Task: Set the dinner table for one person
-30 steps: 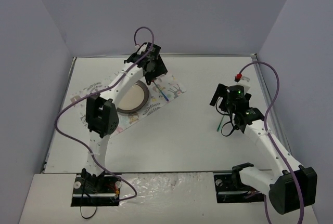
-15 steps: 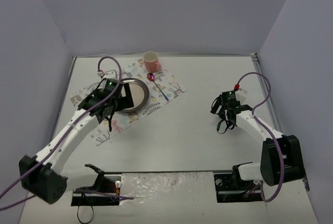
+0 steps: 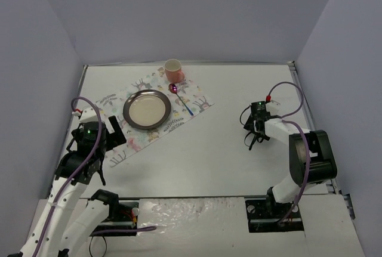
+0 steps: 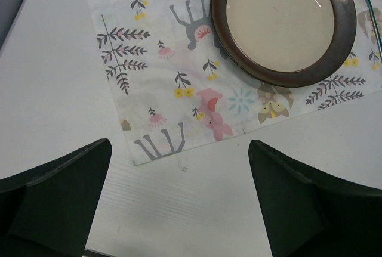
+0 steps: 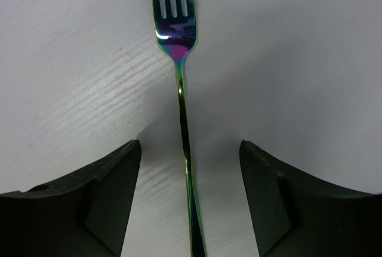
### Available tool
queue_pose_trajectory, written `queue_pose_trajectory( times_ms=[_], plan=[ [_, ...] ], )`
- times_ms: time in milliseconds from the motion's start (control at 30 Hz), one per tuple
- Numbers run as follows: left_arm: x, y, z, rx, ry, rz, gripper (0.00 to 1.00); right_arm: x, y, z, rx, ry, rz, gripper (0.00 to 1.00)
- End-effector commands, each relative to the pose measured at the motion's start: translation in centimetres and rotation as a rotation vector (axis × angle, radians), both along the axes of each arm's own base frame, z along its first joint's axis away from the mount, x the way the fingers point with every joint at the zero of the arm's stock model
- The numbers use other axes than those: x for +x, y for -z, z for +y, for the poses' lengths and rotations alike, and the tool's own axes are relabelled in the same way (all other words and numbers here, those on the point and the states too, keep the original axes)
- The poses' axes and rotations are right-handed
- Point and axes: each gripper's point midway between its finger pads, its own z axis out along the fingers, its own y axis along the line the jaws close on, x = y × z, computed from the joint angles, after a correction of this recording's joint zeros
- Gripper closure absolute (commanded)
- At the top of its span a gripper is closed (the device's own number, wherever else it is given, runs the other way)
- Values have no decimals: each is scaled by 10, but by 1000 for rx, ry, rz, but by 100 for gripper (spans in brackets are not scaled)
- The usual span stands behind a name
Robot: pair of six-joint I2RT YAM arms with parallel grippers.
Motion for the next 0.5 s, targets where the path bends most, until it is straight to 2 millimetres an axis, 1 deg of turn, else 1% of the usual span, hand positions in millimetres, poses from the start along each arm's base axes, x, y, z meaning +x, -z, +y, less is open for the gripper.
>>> queue_pose_trajectory(
  times_ms=[0, 100, 133, 200, 300, 333, 400, 433, 467],
  plan=[
    [3, -7, 9, 37, -23, -20, 3, 20, -5, -5, -26, 12, -41, 44],
    [3, -5, 9, 40, -23, -14, 3, 17, 1, -6, -29, 11, -22, 50],
    [4, -5, 8, 40, -22, -13, 3, 17, 2, -5, -25, 10, -20, 54],
    [5, -5, 9, 46, -23, -11, 3, 14, 6, -3, -13, 5, -9, 66],
    [4, -7, 9, 46, -23, -15, 3, 11, 10, -1, -2, -3, 3, 78],
    [4, -8, 9, 44, -22, -17, 3, 12, 9, -1, -2, -3, 0, 85],
    [3, -8, 9, 38, -22, -22, 3, 13, 8, 0, 1, -9, -1, 95],
    [3, -7, 9, 37, -21, -21, 3, 15, 5, 3, 8, -27, -6, 98],
    [3, -8, 8, 35, -21, -24, 3, 18, -1, 6, 10, -48, -20, 100]
  ],
)
